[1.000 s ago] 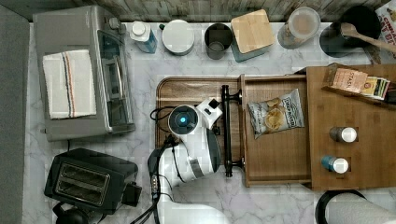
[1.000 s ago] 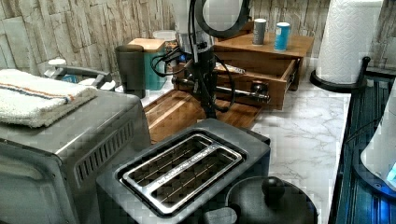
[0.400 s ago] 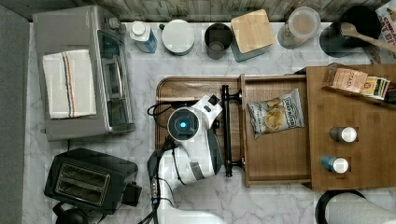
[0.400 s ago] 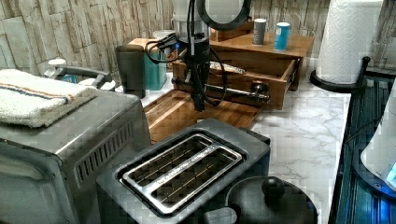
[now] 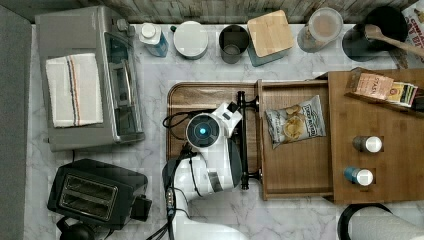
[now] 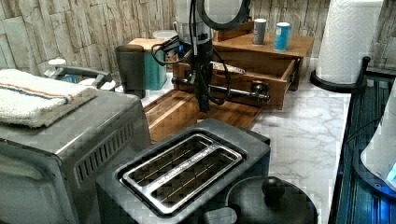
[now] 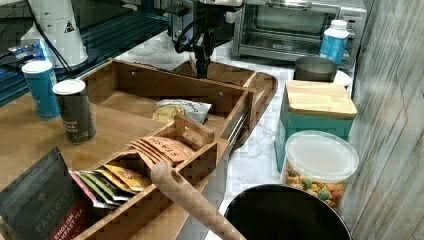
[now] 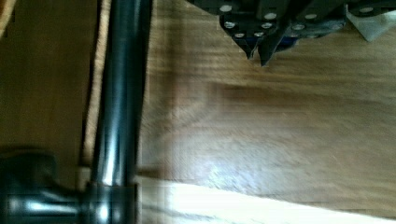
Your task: Close the drawer.
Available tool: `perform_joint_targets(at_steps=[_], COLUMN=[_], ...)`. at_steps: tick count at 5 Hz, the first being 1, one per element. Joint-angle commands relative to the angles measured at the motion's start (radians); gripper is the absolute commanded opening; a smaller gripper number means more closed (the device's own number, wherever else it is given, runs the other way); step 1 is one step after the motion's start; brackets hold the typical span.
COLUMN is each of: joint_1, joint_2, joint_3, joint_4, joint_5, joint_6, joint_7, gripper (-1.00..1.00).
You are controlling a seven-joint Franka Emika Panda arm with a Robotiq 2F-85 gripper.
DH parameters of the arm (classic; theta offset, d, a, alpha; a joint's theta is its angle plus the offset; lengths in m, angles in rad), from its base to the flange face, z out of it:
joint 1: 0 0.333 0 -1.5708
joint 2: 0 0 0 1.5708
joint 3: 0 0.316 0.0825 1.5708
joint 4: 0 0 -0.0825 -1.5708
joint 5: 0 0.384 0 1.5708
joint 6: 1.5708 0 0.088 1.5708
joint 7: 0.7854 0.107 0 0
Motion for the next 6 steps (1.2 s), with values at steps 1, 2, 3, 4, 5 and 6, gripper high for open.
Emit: perform_joint_targets(at_steps=[1, 2, 3, 4, 5, 6], joint_1=[-0.106, -0.149, -0.201, -0.218, -0.236, -0.26], joint_2=[-0.081, -0.087, -0.077, -0.063, -0.042, -0.037], joint_3=[-0.064, -0.081, -0.101, -0.146, -0.182, -0.211], joint_4=[0.035, 0.036, 0.067, 0.08, 0.103, 0.144], joint_5=[0.006, 0.036, 0.11, 0.121, 0.122, 0.116], joint_6=[0.006, 0.03, 0.018, 0.036, 0.037, -0.018], joint_7=[-0.154, -0.247, -0.344, -0.362, -0.379, -0.409], gripper=[-1.0, -1.0, -1.0, -1.0, -1.0, -1.0])
